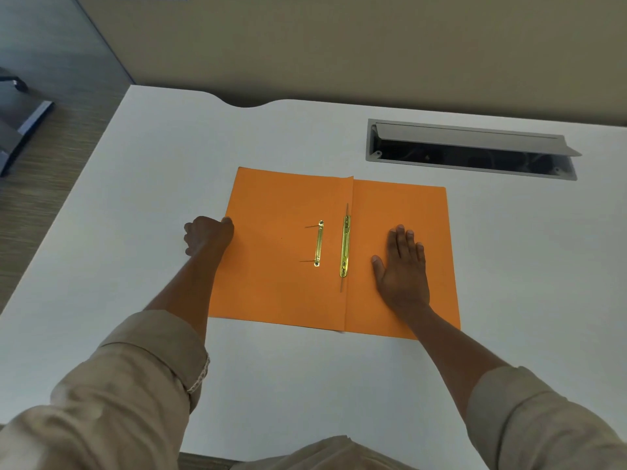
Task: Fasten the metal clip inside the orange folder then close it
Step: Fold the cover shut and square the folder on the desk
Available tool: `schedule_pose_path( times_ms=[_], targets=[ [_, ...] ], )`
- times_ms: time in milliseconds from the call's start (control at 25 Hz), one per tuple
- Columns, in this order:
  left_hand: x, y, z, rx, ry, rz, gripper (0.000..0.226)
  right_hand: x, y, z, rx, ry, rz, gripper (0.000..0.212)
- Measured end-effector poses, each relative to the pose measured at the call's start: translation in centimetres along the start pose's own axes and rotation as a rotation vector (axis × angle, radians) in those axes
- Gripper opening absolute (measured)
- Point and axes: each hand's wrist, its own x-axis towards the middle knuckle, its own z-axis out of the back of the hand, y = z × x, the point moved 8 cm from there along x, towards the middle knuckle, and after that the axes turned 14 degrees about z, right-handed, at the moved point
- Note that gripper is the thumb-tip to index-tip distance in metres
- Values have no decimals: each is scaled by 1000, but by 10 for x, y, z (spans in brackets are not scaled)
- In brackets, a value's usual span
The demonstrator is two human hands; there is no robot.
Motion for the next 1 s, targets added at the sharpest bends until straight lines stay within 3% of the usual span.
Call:
schedule_pose_path(
  times_ms=[240, 440, 760, 1000],
  targets=[
    [-20, -17, 14, -67, 108, -91, 2, 1, 0, -1, 0, 9, 1, 71],
    [-57, -45, 50, -168, 160, -245, 34, 1, 0, -1, 9, 14, -3, 71],
    [-195, -106, 84, -143, 356, -702, 39, 2, -1, -3, 44, 27, -15, 72],
    [-282, -139, 54, -9, 250, -914, 37, 2, -1, -3, 93, 51, 2, 72]
  ],
)
